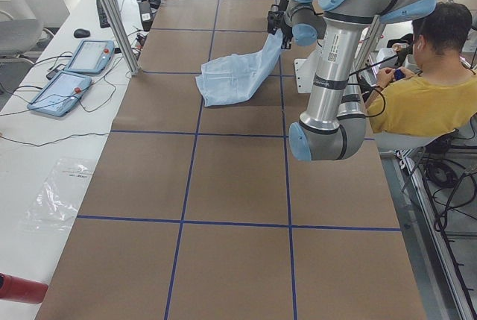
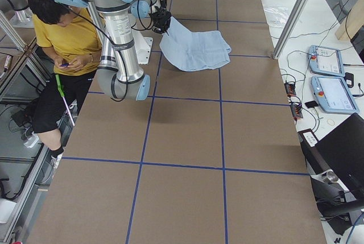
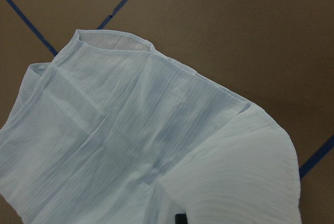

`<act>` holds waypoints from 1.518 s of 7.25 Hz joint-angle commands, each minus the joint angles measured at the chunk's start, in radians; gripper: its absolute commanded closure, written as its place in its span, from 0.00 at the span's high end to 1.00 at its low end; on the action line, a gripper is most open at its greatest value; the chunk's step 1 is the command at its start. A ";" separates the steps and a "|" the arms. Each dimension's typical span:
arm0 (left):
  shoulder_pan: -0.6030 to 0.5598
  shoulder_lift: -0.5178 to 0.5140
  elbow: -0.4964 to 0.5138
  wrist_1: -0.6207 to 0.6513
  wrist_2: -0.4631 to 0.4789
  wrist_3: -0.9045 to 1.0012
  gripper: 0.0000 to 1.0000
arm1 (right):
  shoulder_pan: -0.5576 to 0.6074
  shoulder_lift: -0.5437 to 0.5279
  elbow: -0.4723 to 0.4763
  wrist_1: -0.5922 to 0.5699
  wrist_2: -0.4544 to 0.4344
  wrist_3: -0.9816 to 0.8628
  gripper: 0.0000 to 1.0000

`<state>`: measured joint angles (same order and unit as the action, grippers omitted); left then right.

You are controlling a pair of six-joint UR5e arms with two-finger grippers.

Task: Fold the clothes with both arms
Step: 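Lift the near shirt edge with both grippers and fold it toward the far edge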

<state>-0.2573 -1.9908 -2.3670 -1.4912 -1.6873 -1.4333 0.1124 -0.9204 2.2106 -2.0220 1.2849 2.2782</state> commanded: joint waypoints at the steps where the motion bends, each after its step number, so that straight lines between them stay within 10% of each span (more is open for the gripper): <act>1: -0.107 -0.051 0.148 0.011 0.005 0.064 0.00 | 0.067 0.066 -0.167 0.130 -0.042 -0.087 0.00; 7: -0.372 -0.111 0.647 -0.329 0.014 0.238 0.00 | 0.275 0.231 -0.674 0.492 -0.041 -0.322 0.00; 11: -0.373 -0.122 0.738 -0.399 0.047 0.238 0.00 | 0.338 0.337 -0.962 0.681 -0.041 -0.413 0.00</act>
<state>-0.6298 -2.1114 -1.6438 -1.8771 -1.6420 -1.1950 0.4358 -0.6059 1.3139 -1.3860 1.2441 1.8930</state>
